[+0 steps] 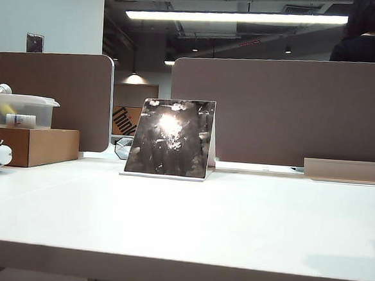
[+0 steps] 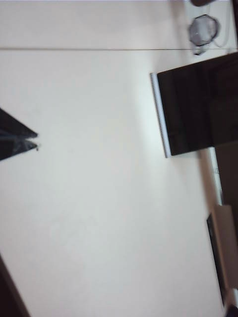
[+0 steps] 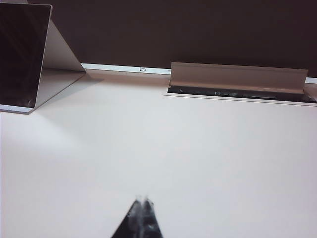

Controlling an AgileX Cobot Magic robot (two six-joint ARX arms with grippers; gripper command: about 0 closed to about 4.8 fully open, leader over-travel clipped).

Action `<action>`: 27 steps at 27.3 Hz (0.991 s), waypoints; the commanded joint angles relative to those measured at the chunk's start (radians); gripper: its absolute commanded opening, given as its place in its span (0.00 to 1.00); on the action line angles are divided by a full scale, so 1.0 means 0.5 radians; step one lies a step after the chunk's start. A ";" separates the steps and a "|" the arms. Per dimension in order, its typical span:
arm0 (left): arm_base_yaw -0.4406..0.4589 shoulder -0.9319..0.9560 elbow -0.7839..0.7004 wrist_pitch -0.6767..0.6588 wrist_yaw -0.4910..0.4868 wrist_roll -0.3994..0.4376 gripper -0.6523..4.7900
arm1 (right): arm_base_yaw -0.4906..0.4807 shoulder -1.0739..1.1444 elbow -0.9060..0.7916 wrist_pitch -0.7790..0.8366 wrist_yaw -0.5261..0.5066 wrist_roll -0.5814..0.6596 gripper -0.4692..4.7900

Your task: Push the center of the mirror on the table forward to move it for a short distance.

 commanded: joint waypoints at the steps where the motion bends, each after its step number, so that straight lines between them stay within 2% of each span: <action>1: 0.497 -0.214 -0.274 0.363 0.506 -0.153 0.12 | 0.002 0.001 -0.008 0.026 0.001 0.001 0.08; 3: 0.786 -0.349 -0.362 0.423 0.757 -0.166 0.12 | 0.002 0.001 -0.008 0.025 0.000 0.001 0.08; 5: 1.002 -0.337 -0.379 0.455 0.859 -0.158 0.12 | 0.002 0.001 -0.008 0.027 0.001 0.001 0.08; 7: 1.170 -0.337 -0.385 0.437 0.858 -0.119 0.12 | 0.005 0.001 -0.008 0.024 0.003 0.001 0.08; 10: 1.304 -0.337 -0.385 0.439 0.836 -0.034 0.12 | 0.004 0.001 -0.008 0.028 0.001 0.001 0.08; 13: 1.446 -0.337 -0.385 0.440 0.838 -0.031 0.12 | 0.004 0.001 -0.008 0.027 0.001 0.001 0.08; 17: 1.531 -0.337 -0.385 0.439 0.834 -0.013 0.12 | 0.004 0.001 -0.008 0.027 0.001 0.001 0.08; 21: 1.538 -0.337 -0.385 0.441 0.749 0.014 0.12 | 0.004 0.001 -0.008 0.027 0.001 0.001 0.08; 27: 1.602 -0.337 -0.385 0.458 0.739 0.014 0.12 | 0.004 0.001 -0.008 0.027 0.001 0.001 0.08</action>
